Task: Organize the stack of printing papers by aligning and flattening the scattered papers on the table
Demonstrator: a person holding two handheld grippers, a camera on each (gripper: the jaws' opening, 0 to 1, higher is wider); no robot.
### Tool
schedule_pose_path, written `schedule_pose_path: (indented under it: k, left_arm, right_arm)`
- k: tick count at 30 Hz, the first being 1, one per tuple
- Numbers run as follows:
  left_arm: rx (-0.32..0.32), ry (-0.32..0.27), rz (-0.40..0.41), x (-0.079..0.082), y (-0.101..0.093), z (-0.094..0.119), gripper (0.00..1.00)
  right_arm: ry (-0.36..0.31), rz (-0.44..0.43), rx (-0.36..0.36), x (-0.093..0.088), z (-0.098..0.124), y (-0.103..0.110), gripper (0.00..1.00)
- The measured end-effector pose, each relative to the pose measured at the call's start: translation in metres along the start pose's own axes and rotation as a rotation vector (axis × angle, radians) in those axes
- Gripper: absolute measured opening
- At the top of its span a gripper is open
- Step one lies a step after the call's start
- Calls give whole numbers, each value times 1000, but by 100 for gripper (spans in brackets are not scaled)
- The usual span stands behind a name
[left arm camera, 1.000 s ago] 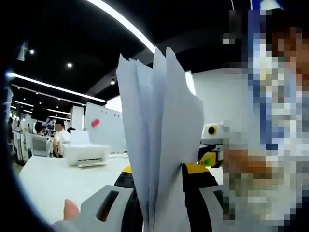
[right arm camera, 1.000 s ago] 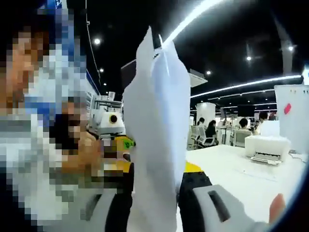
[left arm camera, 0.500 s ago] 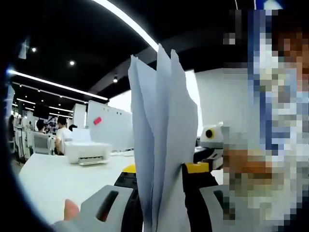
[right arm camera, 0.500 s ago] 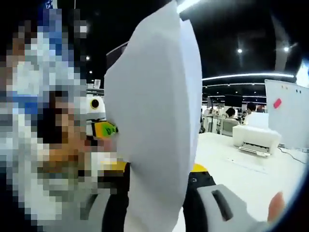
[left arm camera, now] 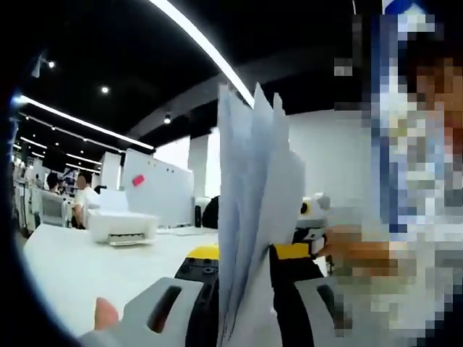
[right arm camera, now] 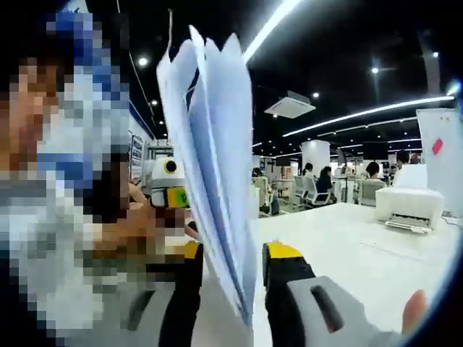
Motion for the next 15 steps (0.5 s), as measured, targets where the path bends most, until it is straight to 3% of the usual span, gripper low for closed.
schedule_pose_path:
  k: [6, 9, 13, 15]
  left_arm:
    - [-32, 1, -12, 1, -2, 0, 7]
    - [-54, -1, 3, 1, -2, 2, 6]
    - [-173, -10, 16, -1, -5, 2, 6]
    - [-218, -15, 33, -2, -6, 3, 6]
  right_arm:
    - [-4, 48, -48, -1, 28, -6, 59]
    - [-12, 71, -54, -1, 46, -10, 63]
    - [-136, 67, 2, 5, 62, -23, 74]
    - [-162, 45, 62, 0, 59, -32, 72]
Point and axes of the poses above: the point that each gripper's makers call its tool centre point, and the gripper's own axes: z roughly backward along the fingers, y roughly to its left, x roughly out of its top, the point moved 9 cm from there along z, roughly backward along the fingers, and after that the axes turned 4 degrees about z, right-handed, at the moved point
